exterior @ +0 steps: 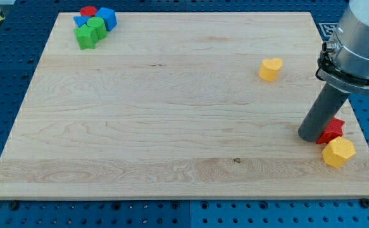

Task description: Slide the yellow heart into the red star

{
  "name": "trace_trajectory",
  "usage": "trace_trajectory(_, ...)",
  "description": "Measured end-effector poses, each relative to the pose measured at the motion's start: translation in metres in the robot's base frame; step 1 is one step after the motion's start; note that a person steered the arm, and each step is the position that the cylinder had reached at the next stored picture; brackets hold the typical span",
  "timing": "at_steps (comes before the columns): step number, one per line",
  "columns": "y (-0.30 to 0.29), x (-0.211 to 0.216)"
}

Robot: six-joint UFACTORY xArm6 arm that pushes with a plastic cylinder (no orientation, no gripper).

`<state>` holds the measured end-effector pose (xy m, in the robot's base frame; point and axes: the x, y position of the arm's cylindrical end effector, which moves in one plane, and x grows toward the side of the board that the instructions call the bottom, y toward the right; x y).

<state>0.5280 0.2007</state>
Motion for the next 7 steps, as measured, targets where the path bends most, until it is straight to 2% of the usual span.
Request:
trace_trajectory(4,0.0,-0.014)
trace_trajectory(6,-0.009,-0.092)
trace_trajectory(7,0.003,-0.116)
